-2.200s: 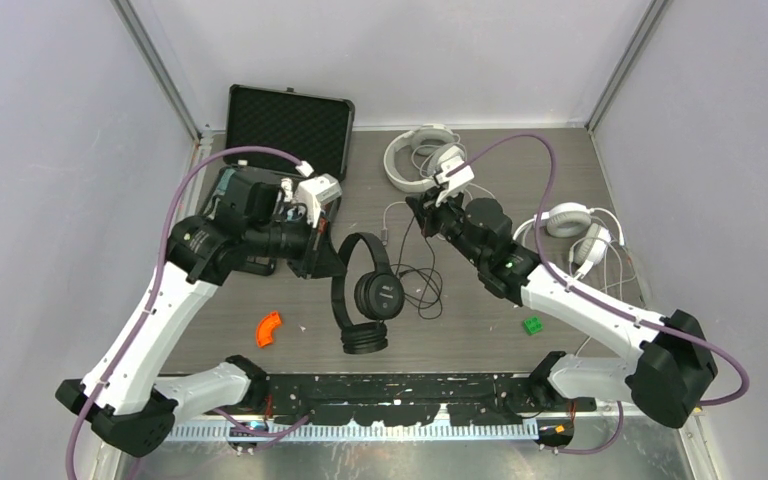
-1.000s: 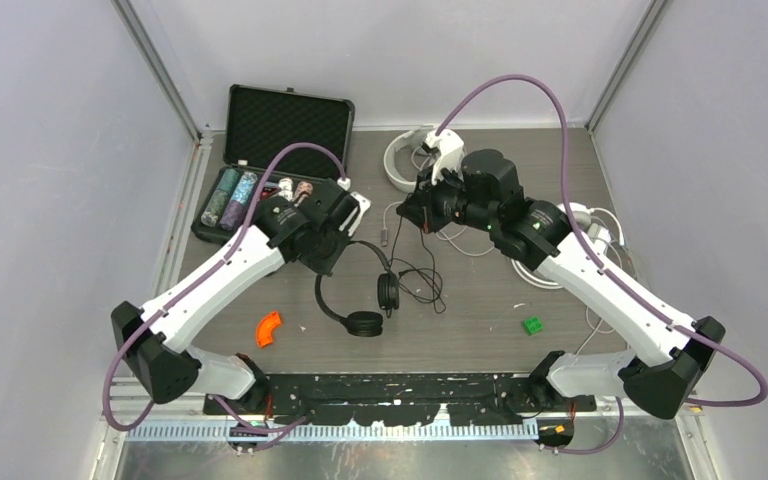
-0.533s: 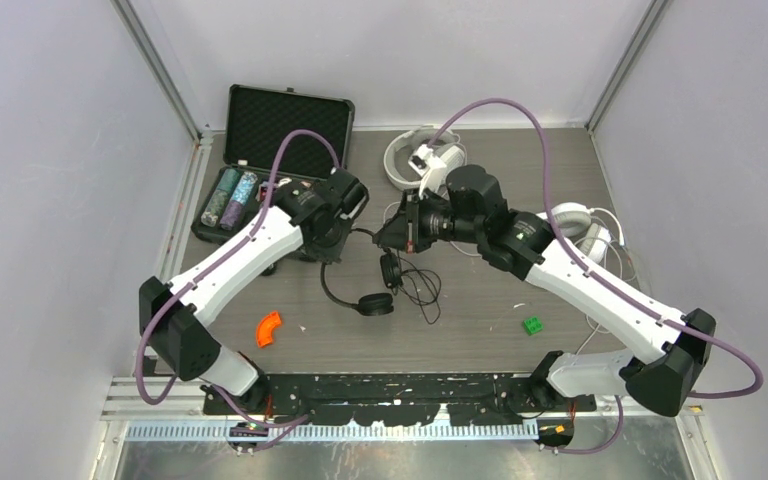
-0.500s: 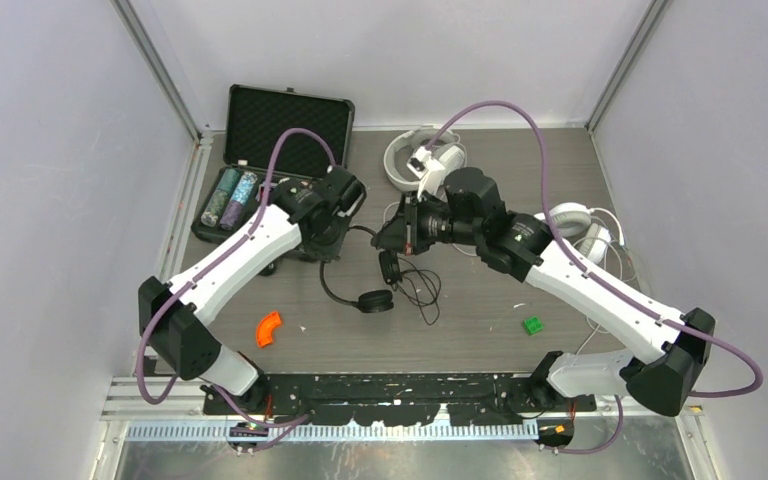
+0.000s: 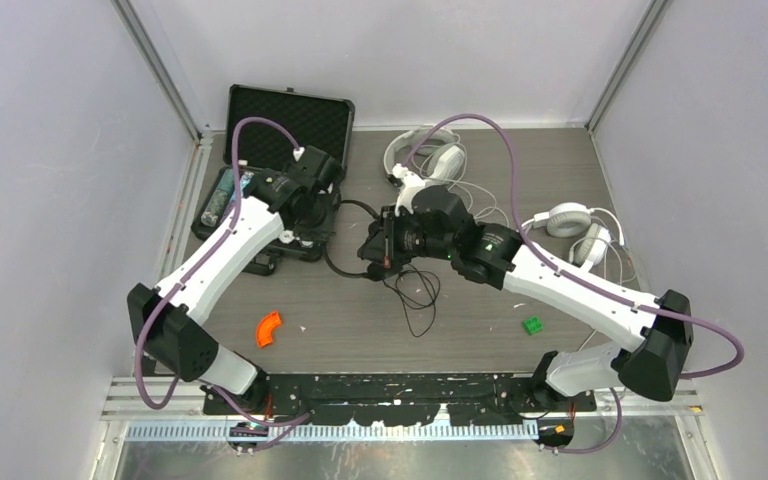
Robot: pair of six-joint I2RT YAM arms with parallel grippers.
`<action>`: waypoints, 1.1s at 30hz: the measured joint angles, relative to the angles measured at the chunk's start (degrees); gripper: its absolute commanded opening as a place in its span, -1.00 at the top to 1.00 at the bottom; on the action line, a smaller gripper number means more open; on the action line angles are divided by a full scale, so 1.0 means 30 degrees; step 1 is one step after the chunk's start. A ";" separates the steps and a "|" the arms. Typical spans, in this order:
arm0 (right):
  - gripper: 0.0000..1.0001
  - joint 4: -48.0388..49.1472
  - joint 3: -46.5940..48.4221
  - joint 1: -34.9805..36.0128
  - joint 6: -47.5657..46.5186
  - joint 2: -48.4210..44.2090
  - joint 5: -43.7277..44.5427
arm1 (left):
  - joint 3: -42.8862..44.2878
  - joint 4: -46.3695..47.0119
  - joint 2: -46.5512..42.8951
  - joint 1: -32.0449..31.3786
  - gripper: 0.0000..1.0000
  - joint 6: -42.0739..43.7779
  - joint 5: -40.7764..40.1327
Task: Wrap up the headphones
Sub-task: Wrap the headphones cable around the headphones.
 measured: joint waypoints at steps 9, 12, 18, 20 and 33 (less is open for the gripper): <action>0.64 0.0415 -0.0095 0.0918 -0.2317 0.0255 0.3475 | -0.0678 0.1523 -0.1792 0.1005 1.00 -0.2222 0.0306; 0.55 0.1464 -0.0758 0.1202 -0.3293 -0.0051 0.3905 | -0.0685 0.1785 -0.2033 0.1188 1.00 -0.2732 0.0408; 0.48 0.3534 -0.2754 0.1712 -0.5260 -0.1231 0.4692 | -0.0685 0.1872 -0.2076 0.1268 1.00 -0.3330 0.0444; 0.47 0.4175 -0.3432 0.1734 -0.5763 -0.1603 0.5013 | -0.0685 0.1880 -0.2113 0.1290 1.00 -0.3490 0.0437; 0.45 0.7613 -0.6040 0.2120 -0.6717 -0.2251 0.5901 | -0.0240 0.1923 -0.2623 0.1290 1.00 -0.4087 0.0656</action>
